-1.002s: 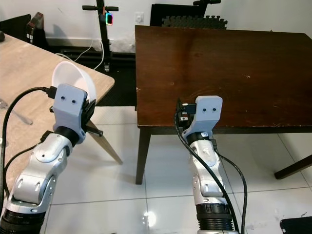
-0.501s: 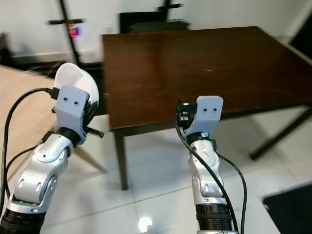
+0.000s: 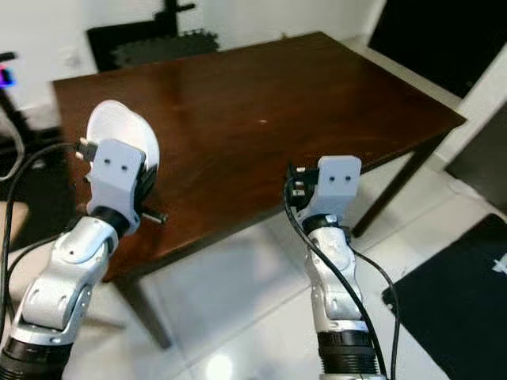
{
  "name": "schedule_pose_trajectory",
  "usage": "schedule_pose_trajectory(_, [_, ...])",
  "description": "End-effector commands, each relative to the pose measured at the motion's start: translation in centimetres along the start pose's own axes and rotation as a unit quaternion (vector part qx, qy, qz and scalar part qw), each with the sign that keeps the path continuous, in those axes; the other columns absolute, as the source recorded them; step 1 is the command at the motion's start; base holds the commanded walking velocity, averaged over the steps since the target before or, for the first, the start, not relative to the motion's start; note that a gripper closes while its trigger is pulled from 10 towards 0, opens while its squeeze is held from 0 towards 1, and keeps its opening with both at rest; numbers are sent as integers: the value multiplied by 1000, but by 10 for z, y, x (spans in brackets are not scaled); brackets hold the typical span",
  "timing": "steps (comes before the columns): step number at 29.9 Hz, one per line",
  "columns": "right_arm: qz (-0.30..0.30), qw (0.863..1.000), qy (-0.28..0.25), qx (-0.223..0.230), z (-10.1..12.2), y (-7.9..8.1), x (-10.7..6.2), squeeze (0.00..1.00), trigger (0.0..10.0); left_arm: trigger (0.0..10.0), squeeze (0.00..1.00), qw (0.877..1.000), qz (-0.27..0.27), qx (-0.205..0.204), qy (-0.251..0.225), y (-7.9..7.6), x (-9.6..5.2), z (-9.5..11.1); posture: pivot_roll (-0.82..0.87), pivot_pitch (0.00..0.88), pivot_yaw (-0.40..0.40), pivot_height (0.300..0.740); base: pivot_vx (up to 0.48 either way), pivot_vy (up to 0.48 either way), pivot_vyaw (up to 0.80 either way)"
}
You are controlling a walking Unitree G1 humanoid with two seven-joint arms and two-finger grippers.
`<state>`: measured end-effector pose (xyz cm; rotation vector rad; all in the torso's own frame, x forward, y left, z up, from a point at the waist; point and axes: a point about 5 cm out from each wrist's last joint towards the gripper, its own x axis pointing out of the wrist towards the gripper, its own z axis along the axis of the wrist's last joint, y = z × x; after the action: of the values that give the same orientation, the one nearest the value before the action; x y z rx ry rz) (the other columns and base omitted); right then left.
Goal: Setting the table
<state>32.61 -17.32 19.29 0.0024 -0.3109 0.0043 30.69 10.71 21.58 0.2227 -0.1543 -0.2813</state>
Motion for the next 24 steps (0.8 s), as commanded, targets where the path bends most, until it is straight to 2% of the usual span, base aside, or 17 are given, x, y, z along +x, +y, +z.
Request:
schedule_pose_trajectory(1, [-6, 1000, 5, 5, -2, -2, -1, 0, 10000, 10000, 0, 1000, -7, 3, -3, -2, -2, -1, 30, 69, 63, 740, 465, 0, -800])
schedule_pose_trajectory(8, [-8, 1000, 6, 4, -2, -3, -1, 0, 10000, 10000, 0, 1000, -11, 2, -4, -2, -2, -1, 32, 73, 63, 740, 467, 0, -800])
schedule_pose_trajectory(10, [-8, 1000, 5, 1, -2, -3, -2, 0, 10000, 10000, 0, 1000, -12, -1, -5, -3, -3, 0, 33, 74, 63, 740, 416, 0, 0])
schedule_pose_trajectory(24, [-6, 1000, 4, -3, -2, -2, -1, 0, 10000, 10000, 0, 1000, -5, 2, 0, -2, -2, -1, 35, 79, 61, 740, 0, 0, 0])
